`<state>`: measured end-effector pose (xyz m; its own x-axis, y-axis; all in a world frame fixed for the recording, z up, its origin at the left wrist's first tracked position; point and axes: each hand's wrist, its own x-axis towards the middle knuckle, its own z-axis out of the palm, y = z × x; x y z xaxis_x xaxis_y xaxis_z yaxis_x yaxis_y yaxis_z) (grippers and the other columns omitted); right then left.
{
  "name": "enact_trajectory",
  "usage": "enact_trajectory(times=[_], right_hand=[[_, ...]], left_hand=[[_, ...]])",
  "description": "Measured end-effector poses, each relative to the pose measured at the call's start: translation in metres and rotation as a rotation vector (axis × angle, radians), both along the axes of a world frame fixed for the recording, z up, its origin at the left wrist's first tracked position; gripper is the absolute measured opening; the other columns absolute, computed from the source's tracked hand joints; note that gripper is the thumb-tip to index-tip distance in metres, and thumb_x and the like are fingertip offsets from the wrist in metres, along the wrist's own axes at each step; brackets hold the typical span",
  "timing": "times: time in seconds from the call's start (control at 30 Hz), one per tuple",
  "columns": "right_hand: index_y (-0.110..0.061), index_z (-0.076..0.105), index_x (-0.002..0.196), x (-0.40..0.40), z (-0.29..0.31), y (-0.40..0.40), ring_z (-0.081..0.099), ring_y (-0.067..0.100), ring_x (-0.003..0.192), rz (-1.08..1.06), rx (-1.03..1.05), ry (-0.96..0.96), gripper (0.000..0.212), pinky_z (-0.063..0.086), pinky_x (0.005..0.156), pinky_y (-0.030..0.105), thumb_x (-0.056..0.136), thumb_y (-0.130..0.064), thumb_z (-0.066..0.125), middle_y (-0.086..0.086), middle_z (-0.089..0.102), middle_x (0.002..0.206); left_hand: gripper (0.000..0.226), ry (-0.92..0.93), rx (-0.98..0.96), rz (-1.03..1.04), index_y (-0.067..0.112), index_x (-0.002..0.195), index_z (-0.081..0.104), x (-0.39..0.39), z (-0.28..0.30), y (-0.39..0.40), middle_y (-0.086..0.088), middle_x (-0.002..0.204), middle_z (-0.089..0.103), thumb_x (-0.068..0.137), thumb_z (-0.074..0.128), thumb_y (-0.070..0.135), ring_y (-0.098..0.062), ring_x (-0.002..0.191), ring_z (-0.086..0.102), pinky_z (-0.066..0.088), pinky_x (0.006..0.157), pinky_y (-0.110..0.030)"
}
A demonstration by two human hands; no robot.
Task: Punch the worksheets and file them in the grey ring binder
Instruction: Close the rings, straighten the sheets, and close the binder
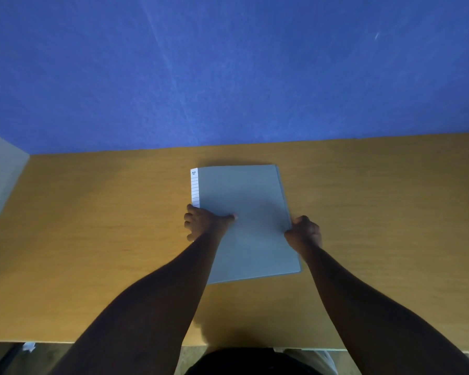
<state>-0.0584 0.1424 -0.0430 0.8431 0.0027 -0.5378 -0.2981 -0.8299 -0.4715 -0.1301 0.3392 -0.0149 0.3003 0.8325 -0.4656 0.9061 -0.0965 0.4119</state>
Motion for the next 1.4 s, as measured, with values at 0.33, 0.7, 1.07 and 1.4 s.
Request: enact_trajectory(times=[0.33,0.7,1.07,1.4], right_hand=[[-0.013,0.061,0.122,-0.004,-0.002,0.001,0.060,0.029,0.109,0.006,0.028,0.070,0.041,0.043,0.075,0.023,0.082,-0.014,0.053,0.010,0.064,0.121],[-0.010,0.062,0.114,-0.006,-0.005,0.009,0.060,0.032,0.102,0.041,-0.039,0.069,0.040,0.045,0.077,0.029,0.076,-0.017,0.052,0.013,0.062,0.114],[-0.008,0.060,0.117,-0.001,-0.006,0.006,0.059,0.033,0.106,0.088,-0.042,0.110,0.043,0.048,0.081,0.031,0.076,-0.019,0.051,0.013,0.061,0.117],[-0.010,0.059,0.109,0.015,0.016,-0.005,0.056,0.029,0.101,0.157,-0.023,0.033,0.033,0.042,0.081,0.031,0.082,-0.026,0.049,0.012,0.060,0.117]], left_hand=[[0.118,-0.013,0.024,-0.050,0.011,0.146,0.023,0.002,0.001,0.009,-0.012,0.145,0.037,0.056,0.089,0.051,-0.031,0.135,0.037,0.040,0.102,-0.052],[0.114,-0.035,0.026,-0.073,0.013,0.145,0.023,0.001,-0.009,0.012,-0.012,0.143,0.039,0.059,0.088,0.052,-0.032,0.133,0.039,0.040,0.103,-0.052],[0.115,0.006,0.058,-0.121,0.011,0.146,0.022,0.002,-0.007,0.013,-0.011,0.146,0.038,0.060,0.087,0.052,-0.032,0.135,0.037,0.039,0.104,-0.052],[0.117,0.013,0.207,-0.334,0.013,0.153,0.015,0.012,0.007,0.006,-0.008,0.159,0.023,0.067,0.081,0.058,-0.030,0.146,0.023,0.029,0.113,-0.056]])
